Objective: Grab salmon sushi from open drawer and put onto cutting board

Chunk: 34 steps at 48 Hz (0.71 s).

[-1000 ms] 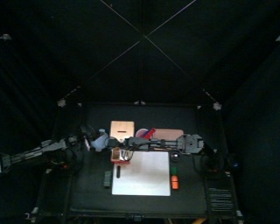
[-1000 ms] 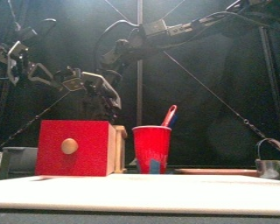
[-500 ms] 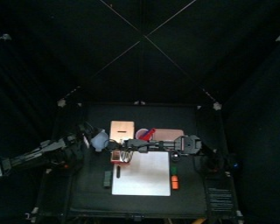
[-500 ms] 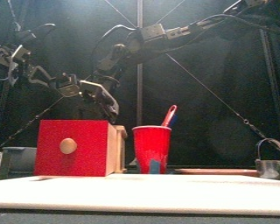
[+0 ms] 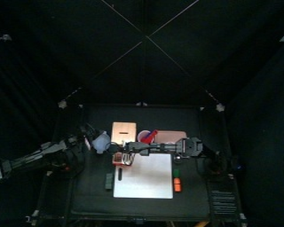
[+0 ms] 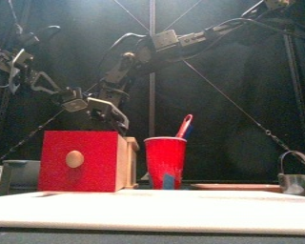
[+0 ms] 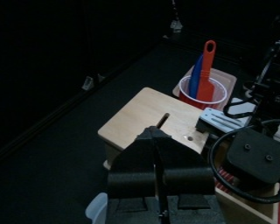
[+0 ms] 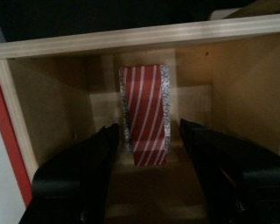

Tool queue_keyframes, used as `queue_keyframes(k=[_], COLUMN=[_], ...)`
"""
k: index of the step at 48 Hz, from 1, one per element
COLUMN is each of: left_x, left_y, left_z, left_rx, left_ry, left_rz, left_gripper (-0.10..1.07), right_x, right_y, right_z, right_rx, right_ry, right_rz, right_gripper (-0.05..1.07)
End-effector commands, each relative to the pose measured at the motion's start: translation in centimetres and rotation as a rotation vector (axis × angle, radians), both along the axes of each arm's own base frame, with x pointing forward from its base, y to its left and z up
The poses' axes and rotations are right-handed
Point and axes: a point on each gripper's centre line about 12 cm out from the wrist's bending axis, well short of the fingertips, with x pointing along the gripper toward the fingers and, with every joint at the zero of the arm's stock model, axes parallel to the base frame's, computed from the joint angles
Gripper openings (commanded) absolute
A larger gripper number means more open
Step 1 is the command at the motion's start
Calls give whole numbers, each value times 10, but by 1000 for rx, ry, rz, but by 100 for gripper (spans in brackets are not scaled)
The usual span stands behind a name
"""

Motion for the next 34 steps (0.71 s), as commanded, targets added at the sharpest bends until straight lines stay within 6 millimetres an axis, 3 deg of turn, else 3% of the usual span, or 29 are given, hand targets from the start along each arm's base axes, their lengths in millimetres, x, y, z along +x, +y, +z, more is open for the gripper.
queue_keyframes(k=[1,14,18,22,34], left_x=[1,1,2,2,3], left_y=[2,2,2,2,2], left_z=[5,6,7,8,12], left_rx=[5,5,2,4,8], left_ry=[-11,-15,-18,-21,-29], left_rz=[4,4,5,5,5], left_gripper=[2,2,2,2,2], right_x=[4,4,4,2,-9], right_y=[-5,-5,-3,-2,-1], right_z=[22,25,31,45,112], right_rx=[-9,-12,-13,-10,-16], right_ry=[-51,-57,-65,-76,-177], right_rz=[-6,-9,-7,-15,-25], right_gripper=[87,67,65,65,65])
